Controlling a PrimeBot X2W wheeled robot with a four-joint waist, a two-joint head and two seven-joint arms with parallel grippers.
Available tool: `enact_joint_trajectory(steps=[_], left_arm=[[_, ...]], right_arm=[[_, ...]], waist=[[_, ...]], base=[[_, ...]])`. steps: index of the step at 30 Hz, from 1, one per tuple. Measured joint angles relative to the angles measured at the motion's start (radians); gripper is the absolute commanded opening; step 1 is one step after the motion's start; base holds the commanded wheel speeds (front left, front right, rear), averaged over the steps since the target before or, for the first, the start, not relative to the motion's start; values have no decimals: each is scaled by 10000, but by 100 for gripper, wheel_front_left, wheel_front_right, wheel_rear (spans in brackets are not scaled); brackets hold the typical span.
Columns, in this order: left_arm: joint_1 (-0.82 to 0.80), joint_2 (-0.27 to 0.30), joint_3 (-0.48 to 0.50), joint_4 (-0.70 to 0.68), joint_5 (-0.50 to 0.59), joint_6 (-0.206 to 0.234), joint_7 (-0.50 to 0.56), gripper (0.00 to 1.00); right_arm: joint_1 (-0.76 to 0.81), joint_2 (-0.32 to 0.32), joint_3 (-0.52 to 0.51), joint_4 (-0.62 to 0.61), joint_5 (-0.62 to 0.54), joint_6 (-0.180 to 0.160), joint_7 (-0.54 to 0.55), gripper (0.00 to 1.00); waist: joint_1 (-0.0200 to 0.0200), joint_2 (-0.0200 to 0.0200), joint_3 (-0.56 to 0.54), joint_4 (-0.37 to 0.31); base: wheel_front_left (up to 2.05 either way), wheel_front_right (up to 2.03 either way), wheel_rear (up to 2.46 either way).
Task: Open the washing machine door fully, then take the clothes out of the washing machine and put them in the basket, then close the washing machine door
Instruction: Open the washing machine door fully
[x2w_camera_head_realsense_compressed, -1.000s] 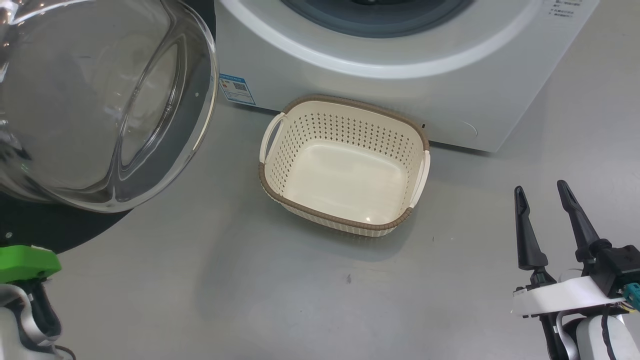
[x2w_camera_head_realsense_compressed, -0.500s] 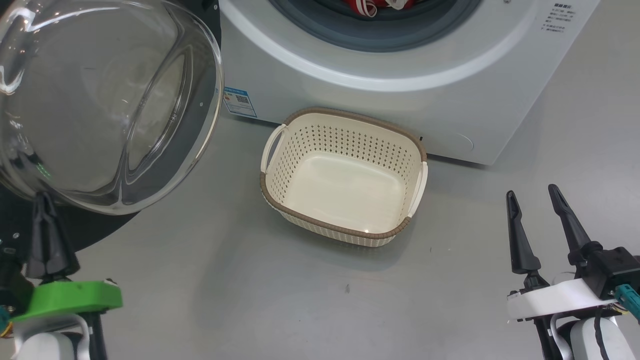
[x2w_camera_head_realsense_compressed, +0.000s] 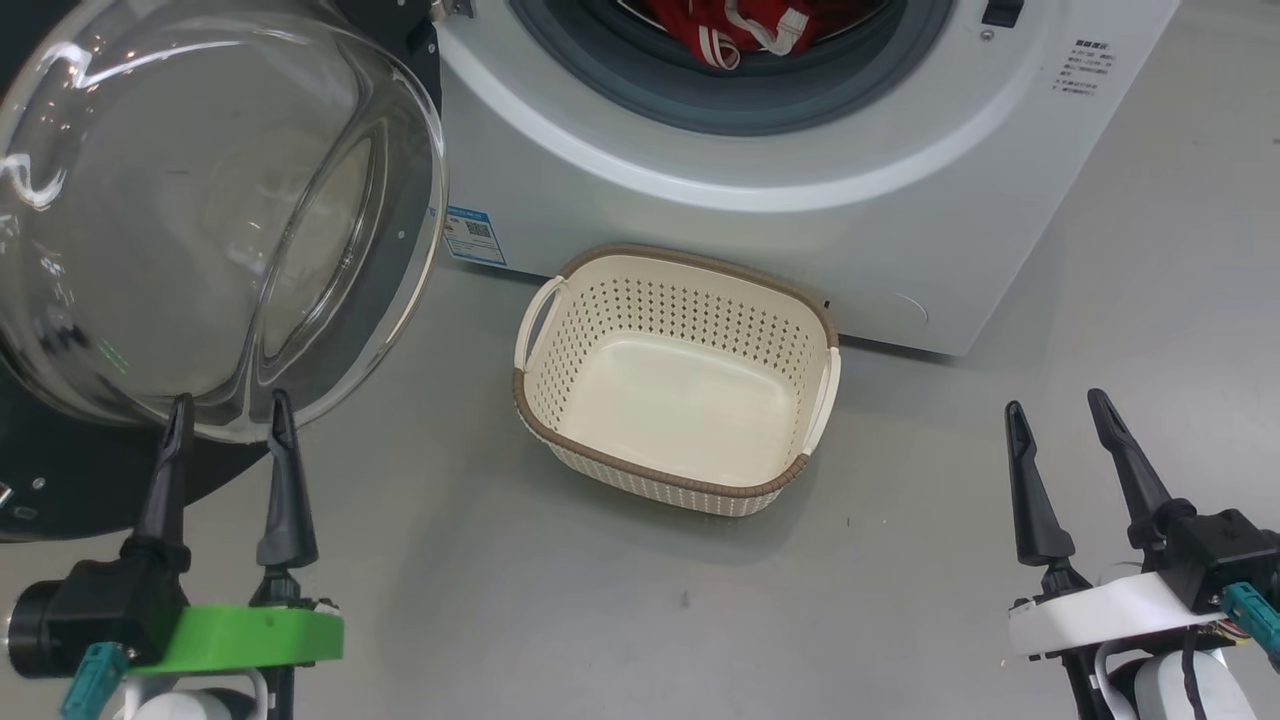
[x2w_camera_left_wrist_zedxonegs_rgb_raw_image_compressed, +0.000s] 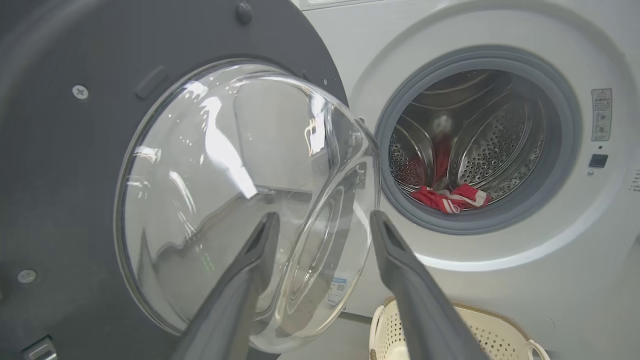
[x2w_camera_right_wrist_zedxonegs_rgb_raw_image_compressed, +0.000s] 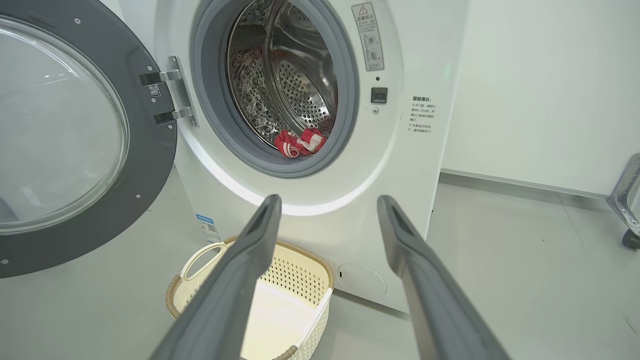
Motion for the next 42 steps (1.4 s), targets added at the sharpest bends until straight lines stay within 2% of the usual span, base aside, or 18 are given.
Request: enact_joint_trajectory(steps=[11,23,37,42], left_arm=[[563,35,-888,-293,205,-224,0,100],[887,63,-1559,176,245,-347,19,100],[892,77,-1682,397,399,-316,205,100],[892,79,-1662,502,468,-142,288,100]], right_arm=[[73,35,247,-8,2,0,2,100],[132,54,587,-92,84,0,0,100],[429,69,800,-293,449,-65,0,100],[600,79,888,-334,533,-117,0,100]], waist=[[0,0,-252,-553],[0,0,-493,-1711],[0,0,-697,-3146],[0,0,-739,-3621]], base=[[0,0,0],[0,0,0],[0,0,0],[0,0,0]])
